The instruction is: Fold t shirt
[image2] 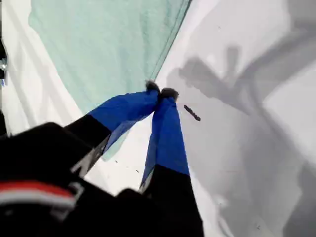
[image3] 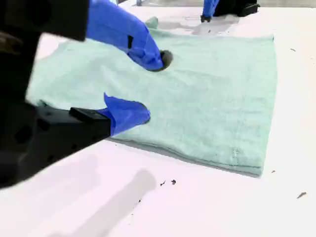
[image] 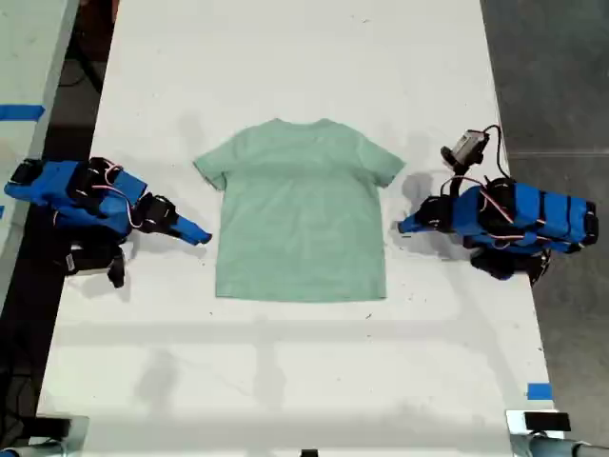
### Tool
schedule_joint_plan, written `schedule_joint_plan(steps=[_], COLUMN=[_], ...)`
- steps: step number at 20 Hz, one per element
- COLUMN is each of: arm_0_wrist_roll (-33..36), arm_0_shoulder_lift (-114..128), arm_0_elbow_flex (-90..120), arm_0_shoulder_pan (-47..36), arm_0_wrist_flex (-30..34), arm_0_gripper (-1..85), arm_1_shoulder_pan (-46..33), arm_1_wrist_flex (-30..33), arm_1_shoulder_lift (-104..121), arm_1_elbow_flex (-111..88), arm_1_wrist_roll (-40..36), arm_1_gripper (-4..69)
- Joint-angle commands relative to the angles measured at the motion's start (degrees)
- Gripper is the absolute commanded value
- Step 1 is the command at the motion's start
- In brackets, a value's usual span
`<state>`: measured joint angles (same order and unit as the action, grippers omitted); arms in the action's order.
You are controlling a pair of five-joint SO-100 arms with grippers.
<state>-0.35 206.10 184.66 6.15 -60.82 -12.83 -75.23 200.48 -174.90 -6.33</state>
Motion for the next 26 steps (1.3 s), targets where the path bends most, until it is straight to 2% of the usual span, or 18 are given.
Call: schedule_joint_plan(steps=[1,5,6,8,10,12,13,15,17,20,23,26], arm_0_wrist_roll=[-0.3,-0.3,-0.3,-0.3,-0.3,-0.3,-0.3,-0.3,-0.3,-0.3,-0.3,-0.3], arm_0_shoulder_lift=[0.3,0.3,0.3,0.3,0.3,0.3,0.3,0.3,0.3,0.3,0.3,0.3], arm_0_elbow_flex=[0.4,0.4,0.4,0.4,0.4,0.4,0.4,0.4,0.4,0.4,0.4,0.4], arm_0_shoulder_pan=[0.6,0.6,0.5,0.5,0.5,0.5,0.5,0.5,0.5,0.5,0.5,0.5], arm_0_wrist_flex=[0.8,0.8,0.8,0.8,0.8,0.8,0.8,0.8,0.8,0.8,0.8,0.8], arm_0_gripper=[13.9,13.9,13.9,13.9,13.9,13.9,13.9,13.9,14.0,14.0,14.0,14.0], arm_1_shoulder_pan=[-0.4,0.1,-1.2,-9.8,-21.3,-25.8,-27.5,-33.9,-38.9,-40.5,-40.8,-41.5], arm_1_wrist_flex=[-0.4,-0.6,-1.3,-6.9,-10.8,-11.7,-11.7,-11.2,-6.2,1.9,9.6,13.2], arm_1_shoulder_lift=[0.4,0.4,0.4,-1.9,-18.9,-44.7,-55.1,-70.3,-80.4,-93.6,-100.1,-100.9], arm_1_elbow_flex=[-3.4,-1.8,2.3,15.6,33.0,51.5,59.9,70.5,72.4,72.0,68.5,62.8], arm_1_wrist_roll=[1.2,1.7,-1.7,-8.3,-18.3,-25.0,-27.2,-31.8,-35.3,-37.4,-36.7,-33.7], arm_1_gripper=[1.0,1.0,1.0,0.9,0.7,17.6,21.1,22.9,23.1,22.9,22.9,22.0])
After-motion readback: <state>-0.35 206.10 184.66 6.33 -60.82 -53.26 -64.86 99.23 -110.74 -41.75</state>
